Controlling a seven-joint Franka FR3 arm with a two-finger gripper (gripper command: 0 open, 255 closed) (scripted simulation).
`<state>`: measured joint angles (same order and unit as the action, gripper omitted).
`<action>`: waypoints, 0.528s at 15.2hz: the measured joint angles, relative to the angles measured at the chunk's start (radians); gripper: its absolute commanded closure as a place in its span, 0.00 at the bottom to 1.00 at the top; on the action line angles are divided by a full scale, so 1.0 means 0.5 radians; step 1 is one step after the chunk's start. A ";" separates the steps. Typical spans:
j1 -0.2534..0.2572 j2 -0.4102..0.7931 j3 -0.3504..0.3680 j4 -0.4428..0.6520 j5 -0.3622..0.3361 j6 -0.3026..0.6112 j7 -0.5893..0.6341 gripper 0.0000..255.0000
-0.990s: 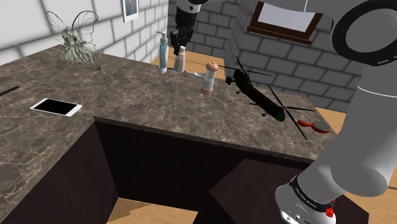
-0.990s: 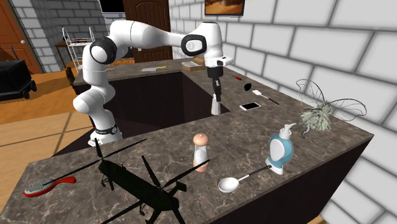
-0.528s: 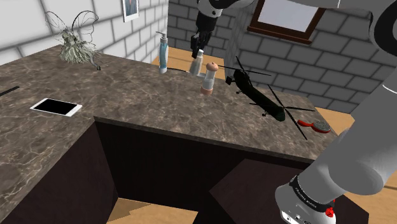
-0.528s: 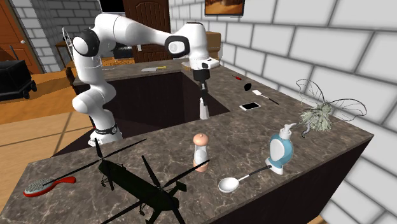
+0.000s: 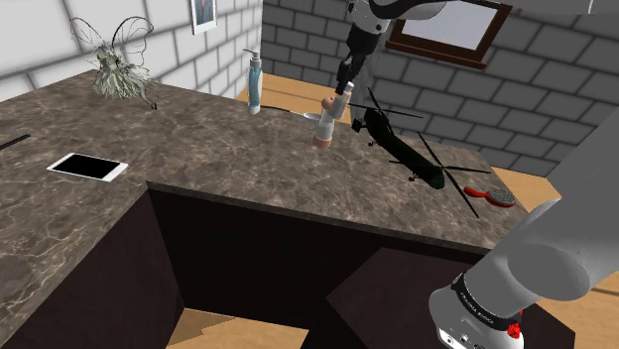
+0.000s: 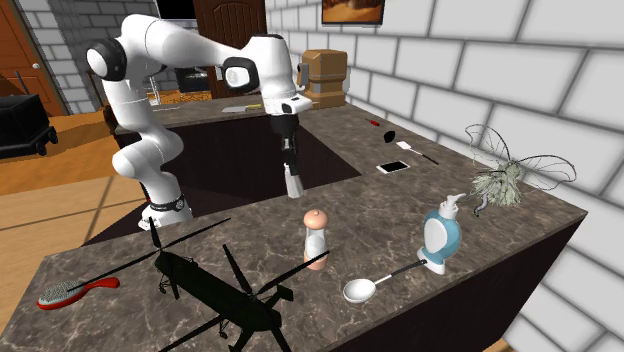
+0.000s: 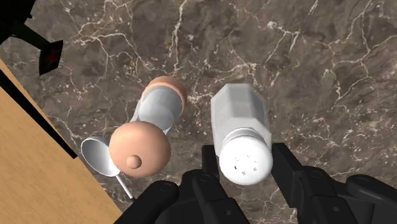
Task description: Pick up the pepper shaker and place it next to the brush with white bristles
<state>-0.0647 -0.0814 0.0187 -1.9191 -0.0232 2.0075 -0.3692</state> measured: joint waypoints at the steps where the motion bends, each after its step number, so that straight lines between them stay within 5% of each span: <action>1: -0.015 -0.048 -0.018 -0.052 0.005 0.005 -0.035 1.00; 8: -0.134 -0.312 -0.194 -0.356 0.017 0.048 -0.332 1.00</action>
<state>-0.1318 -0.2376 -0.0783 -2.0973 -0.0145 2.0317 -0.5352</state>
